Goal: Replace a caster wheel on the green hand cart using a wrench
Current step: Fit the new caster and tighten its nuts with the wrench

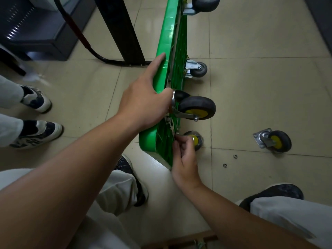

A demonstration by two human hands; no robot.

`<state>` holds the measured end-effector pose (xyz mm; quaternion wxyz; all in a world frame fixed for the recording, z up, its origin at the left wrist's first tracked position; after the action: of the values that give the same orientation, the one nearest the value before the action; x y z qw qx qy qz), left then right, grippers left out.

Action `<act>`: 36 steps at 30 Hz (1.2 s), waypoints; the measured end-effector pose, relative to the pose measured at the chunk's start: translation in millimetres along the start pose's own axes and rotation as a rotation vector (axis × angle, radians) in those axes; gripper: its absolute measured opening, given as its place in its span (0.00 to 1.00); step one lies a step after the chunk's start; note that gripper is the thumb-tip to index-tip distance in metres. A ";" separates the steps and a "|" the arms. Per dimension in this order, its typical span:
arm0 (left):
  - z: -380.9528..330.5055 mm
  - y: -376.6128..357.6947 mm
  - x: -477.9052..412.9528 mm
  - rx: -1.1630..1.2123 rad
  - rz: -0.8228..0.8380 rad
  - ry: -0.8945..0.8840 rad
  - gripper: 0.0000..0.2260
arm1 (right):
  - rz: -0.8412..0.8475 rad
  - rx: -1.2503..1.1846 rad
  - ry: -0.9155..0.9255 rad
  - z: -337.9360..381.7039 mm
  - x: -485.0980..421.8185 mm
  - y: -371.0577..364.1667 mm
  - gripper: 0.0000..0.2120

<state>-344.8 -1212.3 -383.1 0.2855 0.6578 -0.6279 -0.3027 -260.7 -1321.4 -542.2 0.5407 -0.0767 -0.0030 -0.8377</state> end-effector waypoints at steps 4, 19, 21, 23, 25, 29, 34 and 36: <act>-0.4 -0.5 -0.2 0.007 -0.005 0.003 0.33 | 0.079 0.025 0.038 -1.1 -4.5 -0.4 0.08; 1.6 0.5 -0.6 0.013 -0.008 0.007 0.33 | 0.136 0.145 0.008 21.5 -15.8 0.0 0.05; 0.5 -0.1 0.4 0.007 -0.013 0.007 0.33 | 0.119 0.126 -0.107 38.6 -12.2 -0.4 0.05; 0.4 -0.2 0.2 0.001 -0.017 0.009 0.33 | 0.102 0.057 -0.312 57.6 -11.5 -3.6 0.07; -0.4 0.8 0.8 -0.006 -0.018 0.010 0.33 | 0.091 -0.030 -0.519 72.5 -13.8 -6.1 0.08; -1.1 2.3 1.8 0.001 -0.012 -0.004 0.33 | 0.070 0.010 -0.491 71.2 -10.4 -2.3 0.08; -0.7 2.1 0.7 0.008 0.004 -0.005 0.33 | 0.084 0.330 -0.048 22.5 12.3 18.2 0.01; -0.4 1.8 0.1 -0.004 0.002 0.001 0.33 | 0.051 0.297 0.004 12.2 8.8 26.8 0.06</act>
<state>-345.7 -1212.5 -381.5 0.2871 0.6569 -0.6278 -0.3033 -238.4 -1339.4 -531.1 0.5674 0.0055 -0.1238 -0.8140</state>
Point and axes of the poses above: each hand's wrist, its own x-axis away from the middle knuckle, its own y-axis out of the back of the hand, z = x × y, the point moved 3 cm from there along -x, towards the middle knuckle, and after that the axes turned 9 degrees about -z, right-handed, at the moved point
